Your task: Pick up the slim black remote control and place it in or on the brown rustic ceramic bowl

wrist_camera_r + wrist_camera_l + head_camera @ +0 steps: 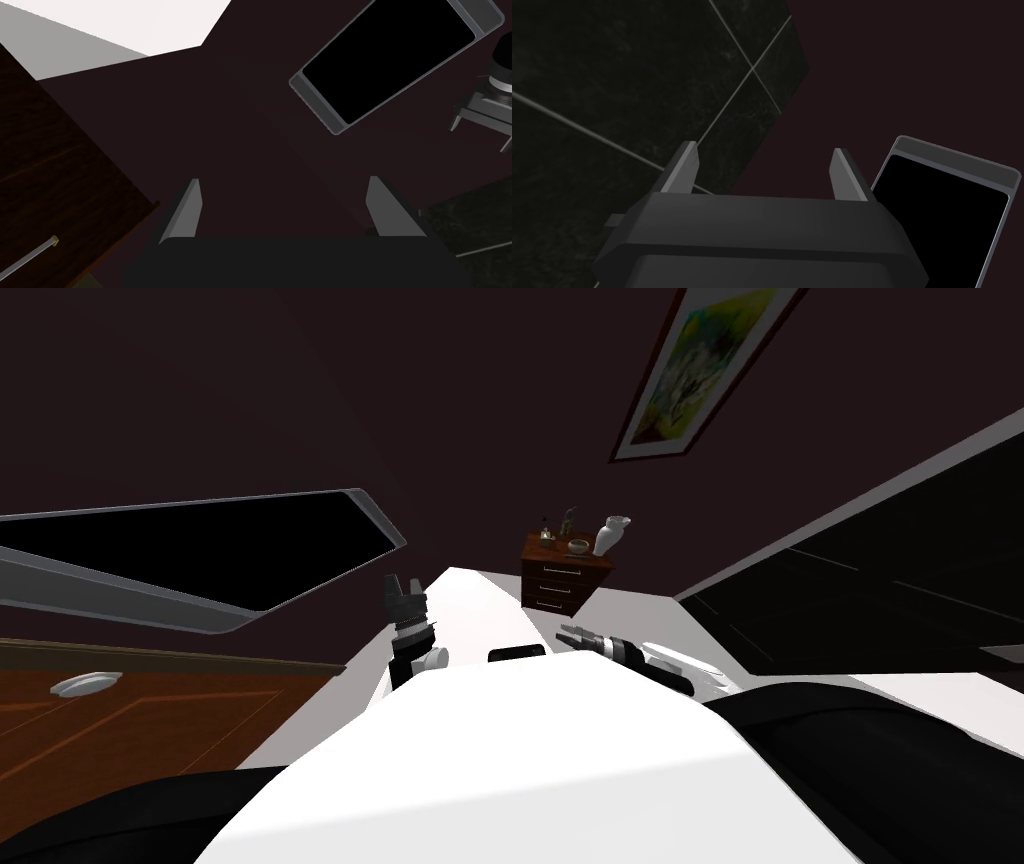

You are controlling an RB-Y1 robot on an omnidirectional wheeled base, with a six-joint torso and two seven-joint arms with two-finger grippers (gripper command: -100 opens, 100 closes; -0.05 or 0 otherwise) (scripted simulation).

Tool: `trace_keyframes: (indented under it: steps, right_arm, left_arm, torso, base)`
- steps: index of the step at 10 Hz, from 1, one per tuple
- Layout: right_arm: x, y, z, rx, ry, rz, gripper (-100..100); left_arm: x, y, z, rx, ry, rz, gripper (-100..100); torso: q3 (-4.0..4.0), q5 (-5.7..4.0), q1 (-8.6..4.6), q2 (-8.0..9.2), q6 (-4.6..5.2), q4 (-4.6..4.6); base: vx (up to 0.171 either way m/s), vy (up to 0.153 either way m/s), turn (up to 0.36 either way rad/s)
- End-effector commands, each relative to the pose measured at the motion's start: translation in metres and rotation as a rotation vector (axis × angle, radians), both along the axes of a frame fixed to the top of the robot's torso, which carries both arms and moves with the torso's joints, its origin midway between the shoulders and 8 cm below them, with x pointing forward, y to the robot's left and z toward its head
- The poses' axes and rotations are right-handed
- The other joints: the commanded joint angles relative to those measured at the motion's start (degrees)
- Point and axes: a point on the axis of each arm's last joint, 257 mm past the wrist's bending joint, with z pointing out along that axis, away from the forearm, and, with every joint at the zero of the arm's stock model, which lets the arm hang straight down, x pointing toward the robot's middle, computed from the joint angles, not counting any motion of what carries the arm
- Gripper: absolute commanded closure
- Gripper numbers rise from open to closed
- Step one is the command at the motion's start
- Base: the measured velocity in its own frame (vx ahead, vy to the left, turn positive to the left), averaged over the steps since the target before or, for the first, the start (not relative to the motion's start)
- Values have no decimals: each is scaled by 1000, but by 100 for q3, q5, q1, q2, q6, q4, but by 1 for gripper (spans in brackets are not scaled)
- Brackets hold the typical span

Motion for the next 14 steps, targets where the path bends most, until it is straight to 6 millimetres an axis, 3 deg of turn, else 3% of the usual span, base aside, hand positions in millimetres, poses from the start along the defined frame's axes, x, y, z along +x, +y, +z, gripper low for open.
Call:
trace_keyframes:
  steps: [1, 4, 7, 10, 11, 12, 13, 14]
  right_arm:
    - [-10, -17, -15, -75, 19, 35, -100]
    - [-21, -46, -30, -183, 44, 90, -100]
    - [-36, -93, -52, -337, 79, 154, -100]
    - [-44, -130, -58, -448, 103, 207, -100]
    - [-49, -153, -64, -511, 117, 227, -100]
    - [-49, -160, -62, -533, 121, 241, -100]
    - [-53, -186, -65, -600, 137, 264, -100]
    - [-53, -190, -63, -614, 140, 273, -100]
  left_arm:
    - [0, 0, 0, 0, 0, 0, 0]
    - [0, 0, 0, 0, 0, 0, 0]
    - [0, 0, 0, 0, 0, 0, 0]
    - [0, 0, 0, 0, 0, 0, 0]
    - [0, 0, 0, 0, 0, 0, 0]
    - [0, 0, 0, 0, 0, 0, 0]
    - [0, 0, 0, 0, 0, 0, 0]
    - [0, 0, 0, 0, 0, 0, 0]
  torso:
    - [0, 0, 0, 0, 0, 0]
    - [-8, 1, 7, -14, -3, -3]
    - [-13, 0, 1, -22, -1, -5]
    - [-20, -1, -4, -35, -5, -8]
    - [-19, -2, -5, -33, 0, -7]
    - [-23, 0, 0, -40, -5, -9]
    - [-22, -1, 0, -37, -1, -9]
    - [-24, 0, -1, -42, -5, -9]
  base:
    - [28, 30, 160]
    - [46, 35, 96]
    - [76, 29, 142]
    - [91, 9, 136]
    - [114, 19, 179]
    - [102, 9, 87]
    - [114, 10, 209]
    - [113, -12, 85]
